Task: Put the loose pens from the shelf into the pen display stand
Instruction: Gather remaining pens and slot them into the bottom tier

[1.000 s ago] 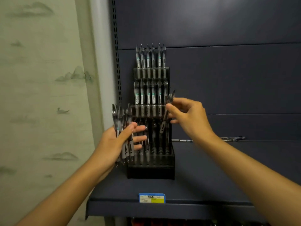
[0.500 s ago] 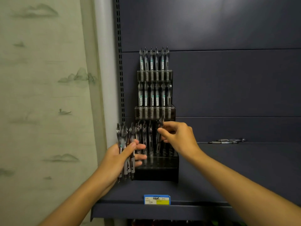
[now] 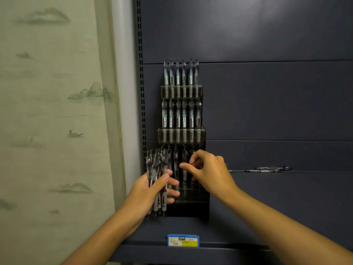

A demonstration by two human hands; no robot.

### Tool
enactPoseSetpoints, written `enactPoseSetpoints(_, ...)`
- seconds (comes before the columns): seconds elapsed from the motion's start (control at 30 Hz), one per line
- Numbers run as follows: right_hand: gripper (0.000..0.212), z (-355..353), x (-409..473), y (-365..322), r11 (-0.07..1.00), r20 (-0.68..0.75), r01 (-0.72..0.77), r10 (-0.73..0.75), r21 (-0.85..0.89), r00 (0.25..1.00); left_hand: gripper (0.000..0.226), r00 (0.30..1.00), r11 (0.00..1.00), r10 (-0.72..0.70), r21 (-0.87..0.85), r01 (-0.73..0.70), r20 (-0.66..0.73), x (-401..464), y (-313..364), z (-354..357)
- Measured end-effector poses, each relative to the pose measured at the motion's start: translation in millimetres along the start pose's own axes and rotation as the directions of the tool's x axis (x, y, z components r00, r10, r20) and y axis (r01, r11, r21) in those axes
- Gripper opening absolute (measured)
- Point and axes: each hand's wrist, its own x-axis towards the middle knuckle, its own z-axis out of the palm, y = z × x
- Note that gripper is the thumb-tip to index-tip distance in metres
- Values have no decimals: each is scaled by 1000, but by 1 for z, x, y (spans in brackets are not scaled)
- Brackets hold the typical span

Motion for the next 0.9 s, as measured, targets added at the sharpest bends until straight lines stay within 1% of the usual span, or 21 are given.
enactPoseSetpoints(0.07,25,-6,-3,-9,994,8,22,-23,108,1000,25,1000,1000,-1,6,1,13,2,0,1)
enactPoseSetpoints(0.17,19,-12,-5,-25,966,102,13,-40,257,994,30,998,1000,-7,11,7,62,4,0,6)
enactPoseSetpoints(0.27,18,-12,-8,-33,958,149,0,-45,287,988,26,995,998,13,58,-19,101,6,2,12)
enactPoseSetpoints(0.37,13,-12,-10,-31,957,121,3,-40,291,992,25,993,996,22,78,-31,118,7,3,15)
enactPoseSetpoints(0.5,11,-14,-6,-30,960,48,18,-32,280,998,28,993,999,7,43,-12,116,8,1,16)
enactPoseSetpoints(0.6,12,-27,3,-35,925,-12,0,4,381,1000,25,995,999,-19,34,16,96,10,-2,12)
enactPoseSetpoints(0.67,11,-38,10,-37,903,-49,-1,24,429,999,28,997,999,-28,39,25,75,10,-4,6)
enactPoseSetpoints(0.73,12,-46,16,-35,907,-80,8,29,421,996,30,998,999,-30,42,28,54,9,-4,0)
enactPoseSetpoints(0.9,13,-52,21,-24,921,-103,-14,59,390,993,25,999,998,-36,45,34,26,7,-2,-12)
